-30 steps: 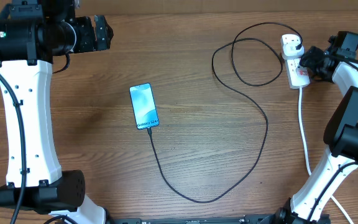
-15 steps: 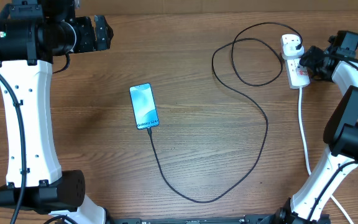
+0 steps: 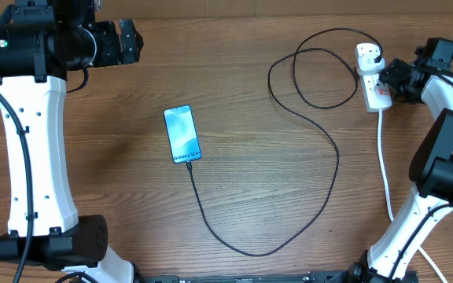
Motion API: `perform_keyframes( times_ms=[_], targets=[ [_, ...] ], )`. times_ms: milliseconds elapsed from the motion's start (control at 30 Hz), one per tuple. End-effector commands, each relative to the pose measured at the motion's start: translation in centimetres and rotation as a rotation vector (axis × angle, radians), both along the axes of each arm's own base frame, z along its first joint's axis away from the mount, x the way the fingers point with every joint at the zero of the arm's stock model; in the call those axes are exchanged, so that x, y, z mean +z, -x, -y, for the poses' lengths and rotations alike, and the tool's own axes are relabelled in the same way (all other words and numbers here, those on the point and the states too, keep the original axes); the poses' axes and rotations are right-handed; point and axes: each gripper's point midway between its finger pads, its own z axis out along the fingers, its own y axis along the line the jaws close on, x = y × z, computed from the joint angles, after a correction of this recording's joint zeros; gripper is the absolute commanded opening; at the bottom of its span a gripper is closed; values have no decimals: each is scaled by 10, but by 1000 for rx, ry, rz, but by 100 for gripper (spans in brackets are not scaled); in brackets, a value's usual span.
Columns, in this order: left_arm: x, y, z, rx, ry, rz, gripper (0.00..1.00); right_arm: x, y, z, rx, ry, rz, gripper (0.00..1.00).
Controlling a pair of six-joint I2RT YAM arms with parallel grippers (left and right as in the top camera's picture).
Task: Plug charger to phone and switch on socket
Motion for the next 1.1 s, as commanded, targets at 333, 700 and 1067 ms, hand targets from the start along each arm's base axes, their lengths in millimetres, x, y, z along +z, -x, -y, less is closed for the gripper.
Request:
perform_keyframes(
  times_ms=[333, 700, 1067],
  targets=[
    [1, -2, 0, 3, -5, 2, 100, -42, 19, -49, 116, -63, -136, 71],
    [1, -2, 0, 4, -6, 2, 100, 44, 17, 2, 34, 63, -117, 72],
    [1, -2, 0, 4, -6, 2, 100, 219, 42, -31, 79, 93, 60, 72]
  ],
)
